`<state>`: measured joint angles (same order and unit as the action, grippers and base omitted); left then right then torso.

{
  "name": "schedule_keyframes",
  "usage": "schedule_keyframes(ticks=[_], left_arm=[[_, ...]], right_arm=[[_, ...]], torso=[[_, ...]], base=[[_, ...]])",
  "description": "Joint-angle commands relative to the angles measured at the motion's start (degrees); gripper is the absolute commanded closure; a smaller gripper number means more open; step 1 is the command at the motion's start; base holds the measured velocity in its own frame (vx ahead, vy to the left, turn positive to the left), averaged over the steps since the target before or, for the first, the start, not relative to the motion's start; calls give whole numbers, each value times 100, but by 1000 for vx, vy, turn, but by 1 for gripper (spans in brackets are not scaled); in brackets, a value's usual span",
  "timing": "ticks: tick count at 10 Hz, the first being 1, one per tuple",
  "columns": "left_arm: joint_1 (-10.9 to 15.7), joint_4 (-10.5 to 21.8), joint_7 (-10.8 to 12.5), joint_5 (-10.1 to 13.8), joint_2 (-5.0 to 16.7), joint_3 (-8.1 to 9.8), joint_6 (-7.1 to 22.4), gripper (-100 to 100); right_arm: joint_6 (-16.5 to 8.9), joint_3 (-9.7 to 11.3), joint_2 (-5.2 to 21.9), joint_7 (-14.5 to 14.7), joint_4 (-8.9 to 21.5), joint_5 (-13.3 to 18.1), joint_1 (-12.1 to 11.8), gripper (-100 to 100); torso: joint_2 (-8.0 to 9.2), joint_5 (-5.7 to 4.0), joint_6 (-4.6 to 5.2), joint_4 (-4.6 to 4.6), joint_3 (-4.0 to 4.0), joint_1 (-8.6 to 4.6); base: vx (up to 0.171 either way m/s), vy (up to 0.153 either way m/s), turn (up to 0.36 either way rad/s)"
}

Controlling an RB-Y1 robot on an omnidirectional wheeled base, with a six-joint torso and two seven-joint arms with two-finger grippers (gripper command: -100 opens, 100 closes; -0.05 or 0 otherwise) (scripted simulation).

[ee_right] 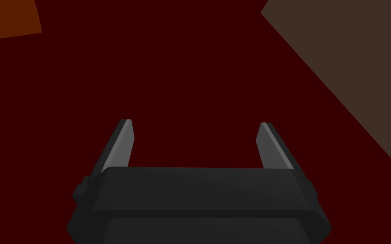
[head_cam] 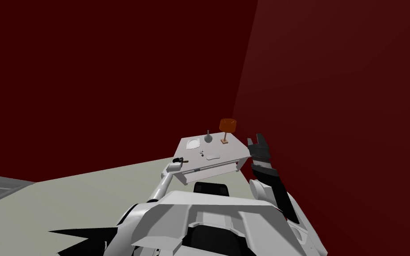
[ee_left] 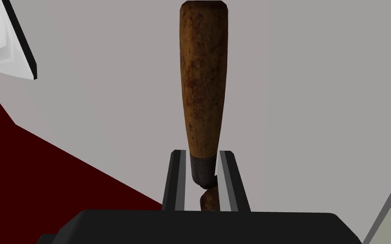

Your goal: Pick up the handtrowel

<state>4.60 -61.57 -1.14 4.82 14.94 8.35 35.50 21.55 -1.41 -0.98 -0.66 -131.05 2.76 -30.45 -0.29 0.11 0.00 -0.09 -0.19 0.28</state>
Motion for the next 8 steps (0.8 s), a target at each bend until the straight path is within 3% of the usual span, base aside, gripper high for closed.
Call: schedule_keyframes(ticks=[1, 6, 7, 8], left_arm=[[-58, -173, -3, -36, -44, -41, 103, 100], [-200, -695, -14, -132, -162, -162, 428, 100], [-191, -623, -13, -122, -151, -148, 365, 100], [-196, -636, -13, -125, -154, -151, 380, 0]], right_arm=[[0, 0, 0, 0, 0, 0, 0, 0], [0, 0, 0, 0, 0, 0, 0, 0], [0, 0, 0, 0, 0, 0, 0, 0], [0, 0, 0, 0, 0, 0, 1, 0]], torso=[[0, 0, 0, 0, 0, 0], [3, 0, 0, 0, 1, -1], [3, 0, 0, 0, 2, -2], [3, 0, 1, 0, 1, -1]], base=[[5, 5, 71], [4, 4, 67], [1, 0, 14], [0, 0, 0]])
